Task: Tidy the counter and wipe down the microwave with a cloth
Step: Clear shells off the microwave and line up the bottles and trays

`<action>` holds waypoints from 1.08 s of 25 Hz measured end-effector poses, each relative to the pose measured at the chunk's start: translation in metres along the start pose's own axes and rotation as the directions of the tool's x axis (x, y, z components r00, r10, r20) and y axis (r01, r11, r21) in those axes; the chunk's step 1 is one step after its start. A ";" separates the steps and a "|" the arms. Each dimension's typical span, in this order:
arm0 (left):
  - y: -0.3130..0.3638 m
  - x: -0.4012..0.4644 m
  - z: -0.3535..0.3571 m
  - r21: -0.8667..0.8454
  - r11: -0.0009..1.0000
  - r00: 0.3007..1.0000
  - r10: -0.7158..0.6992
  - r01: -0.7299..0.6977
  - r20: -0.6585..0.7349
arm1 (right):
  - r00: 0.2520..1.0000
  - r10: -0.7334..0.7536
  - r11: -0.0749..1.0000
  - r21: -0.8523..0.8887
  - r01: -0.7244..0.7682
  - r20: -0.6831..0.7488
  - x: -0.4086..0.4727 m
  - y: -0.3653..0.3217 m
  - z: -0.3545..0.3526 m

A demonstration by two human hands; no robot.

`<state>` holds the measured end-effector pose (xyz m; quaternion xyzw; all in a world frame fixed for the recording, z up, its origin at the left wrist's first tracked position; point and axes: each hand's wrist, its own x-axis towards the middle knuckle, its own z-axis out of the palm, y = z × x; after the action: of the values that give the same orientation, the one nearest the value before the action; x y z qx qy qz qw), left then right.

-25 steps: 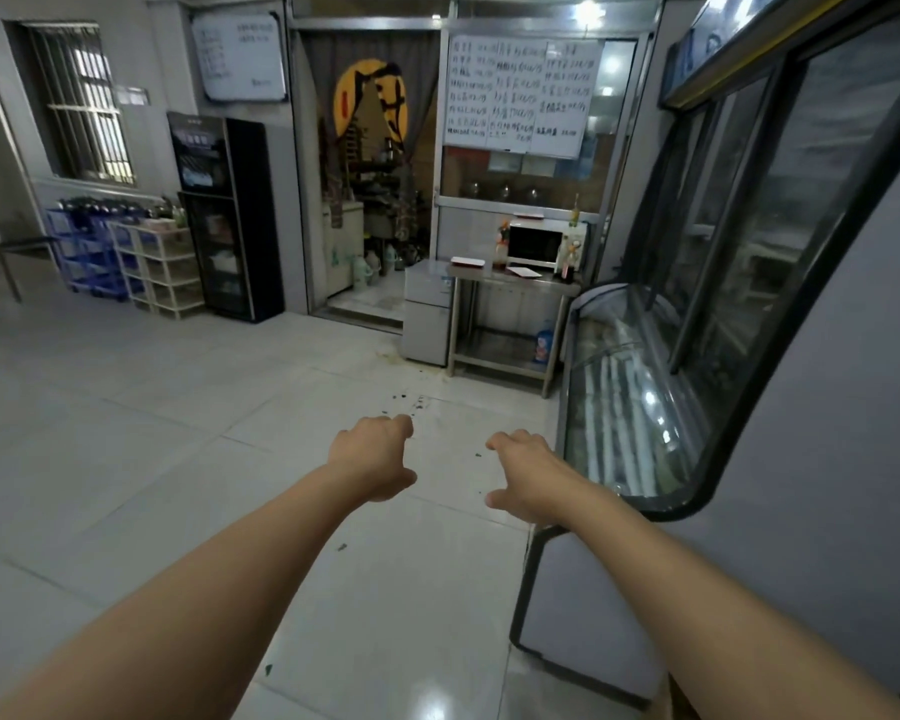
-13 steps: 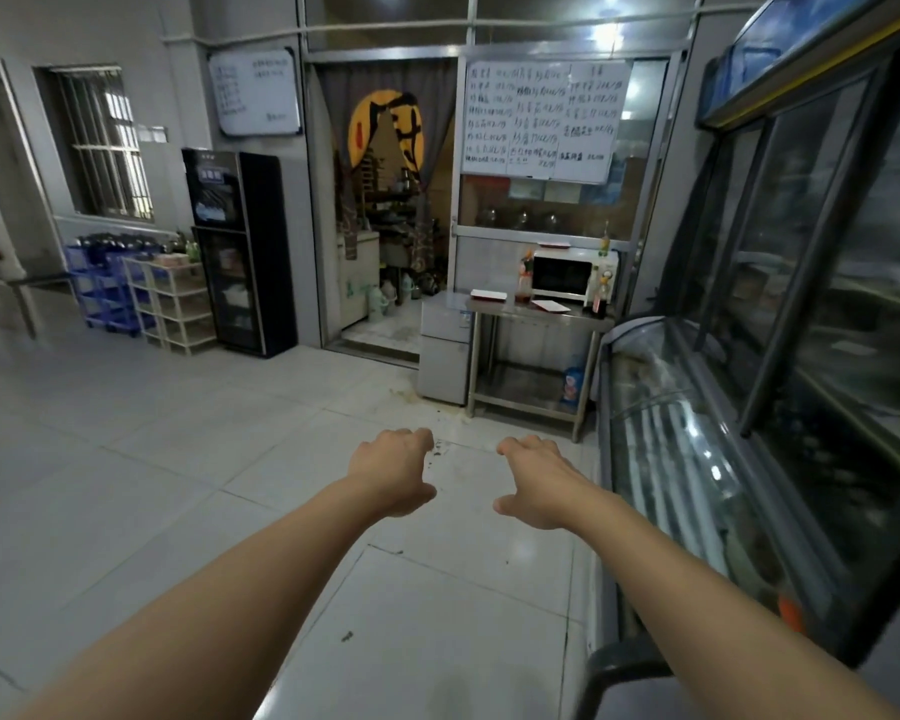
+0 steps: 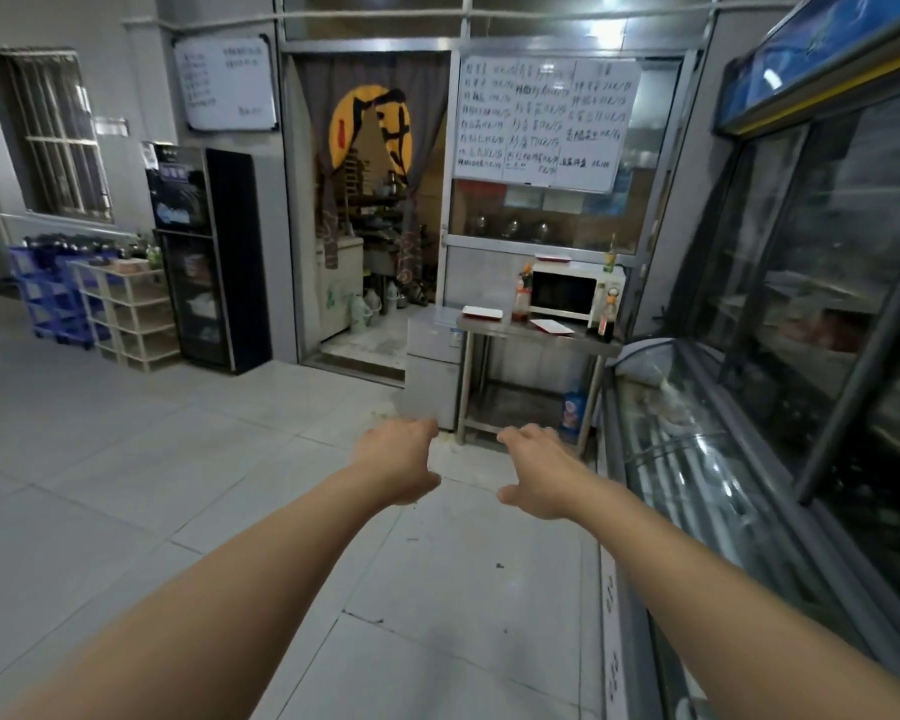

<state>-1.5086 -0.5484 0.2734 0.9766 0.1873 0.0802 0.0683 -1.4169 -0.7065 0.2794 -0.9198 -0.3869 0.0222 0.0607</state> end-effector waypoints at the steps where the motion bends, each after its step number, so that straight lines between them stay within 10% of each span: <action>1: -0.009 0.026 0.001 0.000 1.000 1.000 0.009 -0.009 0.000 | 1.000 0.004 1.000 -0.009 -0.004 -0.002 0.022 0.003 -0.001; 27: 0.004 0.600 0.078 -0.110 0.975 0.978 0.199 -0.192 0.059 | 0.976 0.215 0.976 0.043 -0.213 -0.043 0.519 0.238 -0.026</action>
<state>-0.9427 -0.3334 0.2766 0.9877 0.0834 0.0619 0.1172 -0.8826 -0.5031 0.2780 -0.9551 -0.2835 0.0144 0.0847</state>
